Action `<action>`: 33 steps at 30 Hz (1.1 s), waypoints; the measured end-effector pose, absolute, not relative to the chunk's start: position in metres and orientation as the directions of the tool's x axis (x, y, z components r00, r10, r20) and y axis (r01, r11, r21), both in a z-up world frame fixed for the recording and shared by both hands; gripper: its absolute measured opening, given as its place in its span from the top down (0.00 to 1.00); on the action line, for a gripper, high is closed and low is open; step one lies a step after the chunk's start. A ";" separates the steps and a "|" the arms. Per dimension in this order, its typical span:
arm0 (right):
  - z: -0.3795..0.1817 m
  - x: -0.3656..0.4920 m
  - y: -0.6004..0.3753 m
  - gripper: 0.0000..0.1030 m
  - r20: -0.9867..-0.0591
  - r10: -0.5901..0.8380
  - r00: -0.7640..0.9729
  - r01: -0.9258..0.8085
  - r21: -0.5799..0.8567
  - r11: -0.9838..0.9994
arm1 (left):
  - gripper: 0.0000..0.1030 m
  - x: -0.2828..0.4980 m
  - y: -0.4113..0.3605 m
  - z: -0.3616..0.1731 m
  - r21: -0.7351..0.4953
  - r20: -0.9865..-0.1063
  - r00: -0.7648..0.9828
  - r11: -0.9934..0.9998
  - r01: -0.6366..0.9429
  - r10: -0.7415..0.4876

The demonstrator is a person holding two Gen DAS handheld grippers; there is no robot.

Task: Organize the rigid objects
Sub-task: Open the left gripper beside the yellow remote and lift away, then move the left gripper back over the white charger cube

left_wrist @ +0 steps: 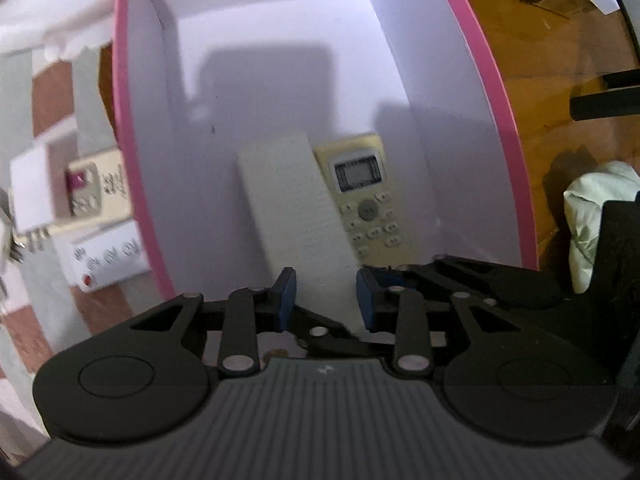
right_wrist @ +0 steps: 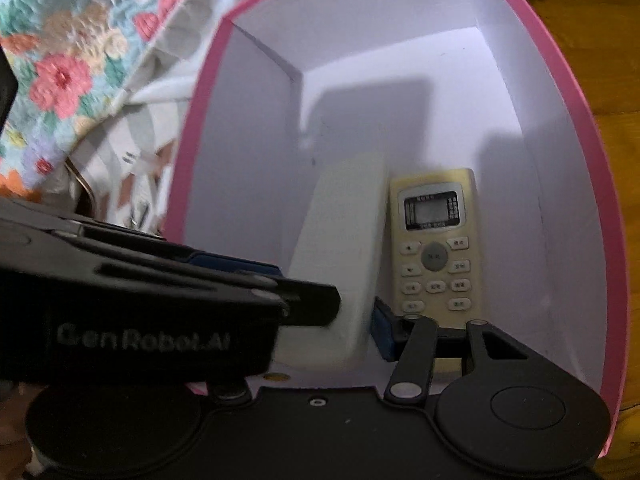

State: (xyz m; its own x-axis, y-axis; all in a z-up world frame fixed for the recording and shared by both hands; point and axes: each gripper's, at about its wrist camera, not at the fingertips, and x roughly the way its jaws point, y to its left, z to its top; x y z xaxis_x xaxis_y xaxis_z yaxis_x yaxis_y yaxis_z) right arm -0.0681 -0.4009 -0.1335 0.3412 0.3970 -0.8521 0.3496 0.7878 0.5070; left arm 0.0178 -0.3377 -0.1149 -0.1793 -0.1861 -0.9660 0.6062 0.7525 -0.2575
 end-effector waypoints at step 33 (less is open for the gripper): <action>0.038 -0.070 -0.287 0.36 -0.884 0.142 0.446 0.061 0.188 0.980 | 0.44 0.016 -0.141 0.031 -0.279 -0.904 0.088 0.735 0.618 -0.417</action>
